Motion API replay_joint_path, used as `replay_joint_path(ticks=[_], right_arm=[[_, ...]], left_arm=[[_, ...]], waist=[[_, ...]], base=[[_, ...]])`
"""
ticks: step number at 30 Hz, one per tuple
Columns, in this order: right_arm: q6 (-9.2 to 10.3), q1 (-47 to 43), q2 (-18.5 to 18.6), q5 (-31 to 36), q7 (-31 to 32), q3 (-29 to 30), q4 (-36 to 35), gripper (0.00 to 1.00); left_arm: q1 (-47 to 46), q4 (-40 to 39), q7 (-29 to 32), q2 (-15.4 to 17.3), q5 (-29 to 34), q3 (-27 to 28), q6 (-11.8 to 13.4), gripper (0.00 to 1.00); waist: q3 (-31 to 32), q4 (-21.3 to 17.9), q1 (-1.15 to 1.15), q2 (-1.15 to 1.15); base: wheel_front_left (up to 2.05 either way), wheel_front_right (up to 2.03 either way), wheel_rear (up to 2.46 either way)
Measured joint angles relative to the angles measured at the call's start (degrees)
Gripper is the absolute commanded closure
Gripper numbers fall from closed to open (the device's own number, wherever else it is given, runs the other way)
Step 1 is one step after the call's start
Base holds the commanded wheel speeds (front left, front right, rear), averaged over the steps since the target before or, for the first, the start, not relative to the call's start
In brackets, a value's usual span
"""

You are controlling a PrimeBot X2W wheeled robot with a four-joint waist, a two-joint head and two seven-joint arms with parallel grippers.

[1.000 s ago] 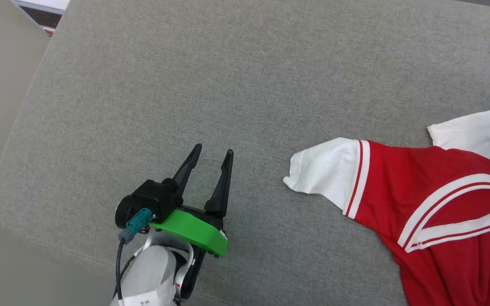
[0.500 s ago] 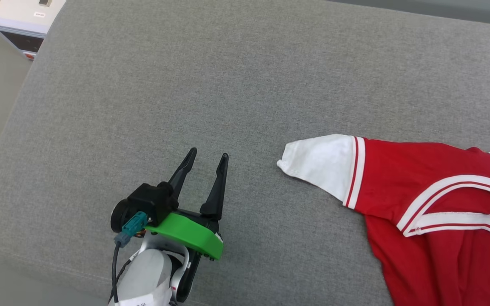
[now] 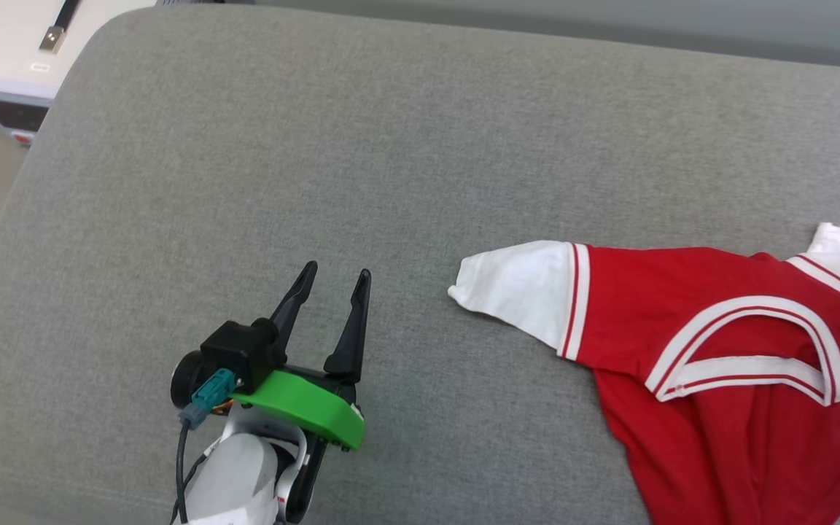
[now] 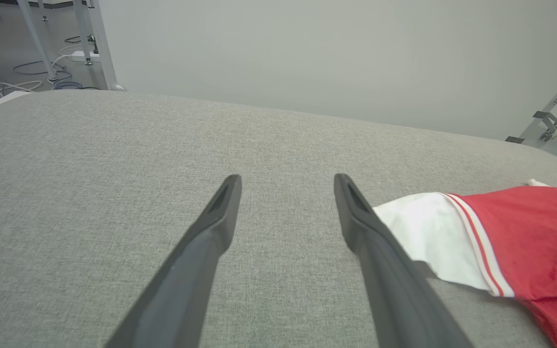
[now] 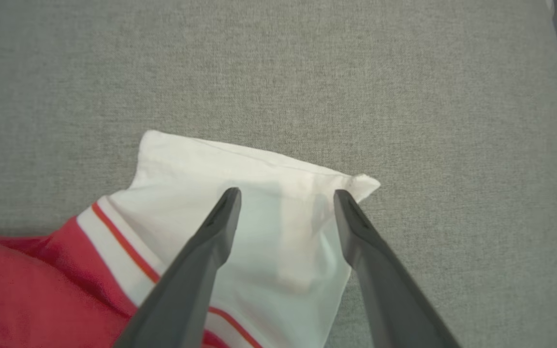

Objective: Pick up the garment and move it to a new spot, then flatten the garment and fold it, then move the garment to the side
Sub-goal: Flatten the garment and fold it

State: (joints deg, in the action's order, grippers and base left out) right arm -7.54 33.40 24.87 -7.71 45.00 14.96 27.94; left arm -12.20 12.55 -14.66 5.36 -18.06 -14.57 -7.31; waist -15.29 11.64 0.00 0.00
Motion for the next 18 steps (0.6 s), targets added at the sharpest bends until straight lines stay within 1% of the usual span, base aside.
replay_joint_path(ticks=[2,6,9,11,14,15,18], right_arm=[[0.00,-0.2,-0.7,-2.1,-3.7,0.0,-1.0,0.00],[0.00,-2.5,-1.4,-6.7,-12.0,-2.7,-4.6,0.00],[0.00,-5.2,-1.4,-10.7,-19.0,-6.1,-8.9,0.00],[-0.01,-7.6,-2.0,-13.0,-24.1,-7.0,-12.4,0.00],[0.00,-11.6,-3.8,-15.4,-30.4,-7.5,-18.0,0.00],[0.00,-14.5,-5.6,-16.3,-34.3,-7.7,-21.5,0.00],[-0.01,-19.3,-8.1,-16.4,-40.2,-8.2,-25.6,0.00]], left_arm=[[0.3,0.0,0.0,0.0,0.0,0.3,0.0,0.00],[1.1,0.0,0.0,0.1,0.0,1.1,0.0,0.00],[2.0,0.0,0.0,0.1,0.0,1.9,0.0,0.00],[2.4,-0.1,0.0,0.1,0.0,2.2,0.0,0.00],[3.3,-0.2,0.0,0.1,-0.1,2.5,0.0,0.00],[4.0,-0.3,0.0,0.1,-0.1,2.7,0.0,0.00],[4.8,-0.6,0.0,0.0,-0.5,2.6,0.0,0.00]], waist=[[0.8,-0.6,0.00,0.00],[2.7,-2.2,0.00,0.00],[4.0,-3.7,0.00,0.00],[4.9,-4.7,0.00,0.00],[6.3,-6.0,0.00,0.00],[7.1,-6.8,0.00,0.00],[8.2,-8.0,0.00,0.00]], base=[[0.00,0.00,0.00],[0.00,0.00,0.00],[0.00,0.00,0.00],[0.00,0.00,0.00],[0.00,0.00,0.00],[0.00,0.00,0.00],[0.00,0.00,0.00]])
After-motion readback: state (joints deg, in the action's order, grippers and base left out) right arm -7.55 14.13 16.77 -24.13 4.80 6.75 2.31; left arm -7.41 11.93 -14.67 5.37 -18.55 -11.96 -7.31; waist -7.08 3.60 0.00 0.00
